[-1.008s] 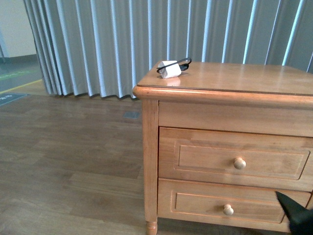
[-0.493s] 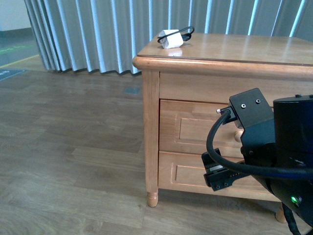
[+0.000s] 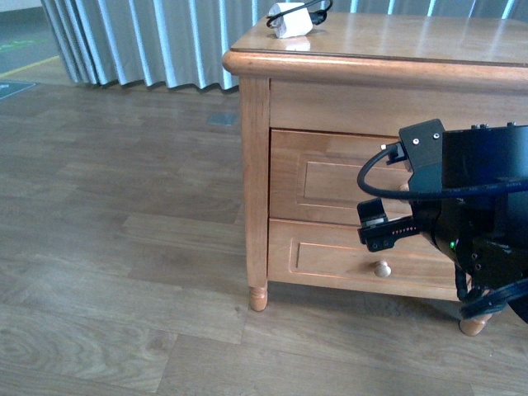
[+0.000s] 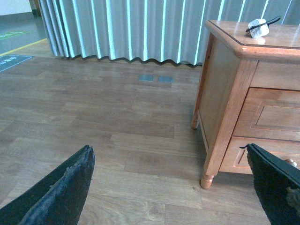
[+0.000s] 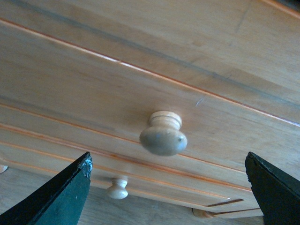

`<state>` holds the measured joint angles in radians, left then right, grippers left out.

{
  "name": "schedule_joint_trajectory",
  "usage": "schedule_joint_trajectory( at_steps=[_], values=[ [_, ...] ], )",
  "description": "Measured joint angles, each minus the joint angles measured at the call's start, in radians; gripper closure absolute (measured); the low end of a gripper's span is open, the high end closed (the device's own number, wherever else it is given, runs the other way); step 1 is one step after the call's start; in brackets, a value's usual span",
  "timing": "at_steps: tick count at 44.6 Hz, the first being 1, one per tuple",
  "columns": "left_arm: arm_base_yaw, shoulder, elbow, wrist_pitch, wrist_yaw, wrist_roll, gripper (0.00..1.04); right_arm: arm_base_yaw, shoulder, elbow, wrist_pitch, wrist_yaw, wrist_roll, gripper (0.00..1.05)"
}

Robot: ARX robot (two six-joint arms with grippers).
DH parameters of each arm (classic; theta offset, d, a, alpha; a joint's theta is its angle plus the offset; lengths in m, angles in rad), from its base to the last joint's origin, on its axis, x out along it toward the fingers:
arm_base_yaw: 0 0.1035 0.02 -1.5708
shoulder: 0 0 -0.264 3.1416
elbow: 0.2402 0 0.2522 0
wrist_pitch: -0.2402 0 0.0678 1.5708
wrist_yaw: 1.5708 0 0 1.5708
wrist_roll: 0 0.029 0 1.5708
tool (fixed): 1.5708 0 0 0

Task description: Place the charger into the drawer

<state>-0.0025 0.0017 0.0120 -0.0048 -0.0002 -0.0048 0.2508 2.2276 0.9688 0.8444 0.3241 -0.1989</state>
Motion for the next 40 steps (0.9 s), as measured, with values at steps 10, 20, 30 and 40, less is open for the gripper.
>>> schedule_joint_trajectory(
  at_steps=[10,20,30,40],
  values=[
    [0.000,0.000,0.000,0.000,0.000,0.000,0.06,-0.024,0.034,0.067,-0.036,0.007,0.033,0.08],
    [0.000,0.000,0.000,0.000,0.000,0.000,0.06,-0.026,0.040,0.082,-0.068,0.007,0.071,0.08],
    [0.000,0.000,0.000,0.000,0.000,0.000,0.06,-0.014,0.036,0.083,-0.074,-0.004,0.103,0.08],
    [0.000,0.000,0.000,0.000,0.000,0.000,0.06,0.006,0.010,0.083,-0.077,-0.007,0.119,0.08]
  ],
)
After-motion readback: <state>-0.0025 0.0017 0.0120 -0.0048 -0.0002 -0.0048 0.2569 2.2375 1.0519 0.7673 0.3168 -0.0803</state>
